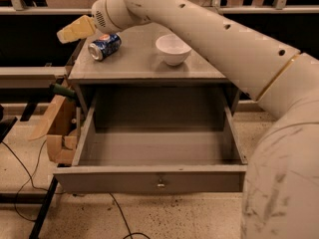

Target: Place pepsi can into top drawer

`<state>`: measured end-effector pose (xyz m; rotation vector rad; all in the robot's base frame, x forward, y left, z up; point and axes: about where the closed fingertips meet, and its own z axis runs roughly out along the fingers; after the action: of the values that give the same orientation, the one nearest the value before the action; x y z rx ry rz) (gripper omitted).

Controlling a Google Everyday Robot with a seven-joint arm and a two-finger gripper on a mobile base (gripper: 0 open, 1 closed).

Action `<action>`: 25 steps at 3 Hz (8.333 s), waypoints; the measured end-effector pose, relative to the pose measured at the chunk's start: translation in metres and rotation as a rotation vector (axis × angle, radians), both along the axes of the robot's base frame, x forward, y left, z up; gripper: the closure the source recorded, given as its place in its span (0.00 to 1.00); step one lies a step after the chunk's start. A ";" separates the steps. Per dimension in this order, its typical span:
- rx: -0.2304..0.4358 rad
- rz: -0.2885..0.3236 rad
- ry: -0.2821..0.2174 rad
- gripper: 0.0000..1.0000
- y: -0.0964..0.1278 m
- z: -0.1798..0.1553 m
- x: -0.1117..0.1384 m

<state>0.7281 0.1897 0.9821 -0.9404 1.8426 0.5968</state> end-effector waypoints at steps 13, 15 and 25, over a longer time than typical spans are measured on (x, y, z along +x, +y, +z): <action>-0.062 -0.374 0.438 0.50 0.011 -0.129 0.132; -0.097 -0.422 0.414 1.00 -0.009 -0.128 0.130; -0.101 0.328 0.375 1.00 -0.124 -0.158 -0.106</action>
Offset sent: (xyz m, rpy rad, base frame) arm 0.0880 -0.0153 -0.0469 -0.0664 0.2369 -0.3959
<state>0.6217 0.0652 0.8239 -1.2801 2.0775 0.9389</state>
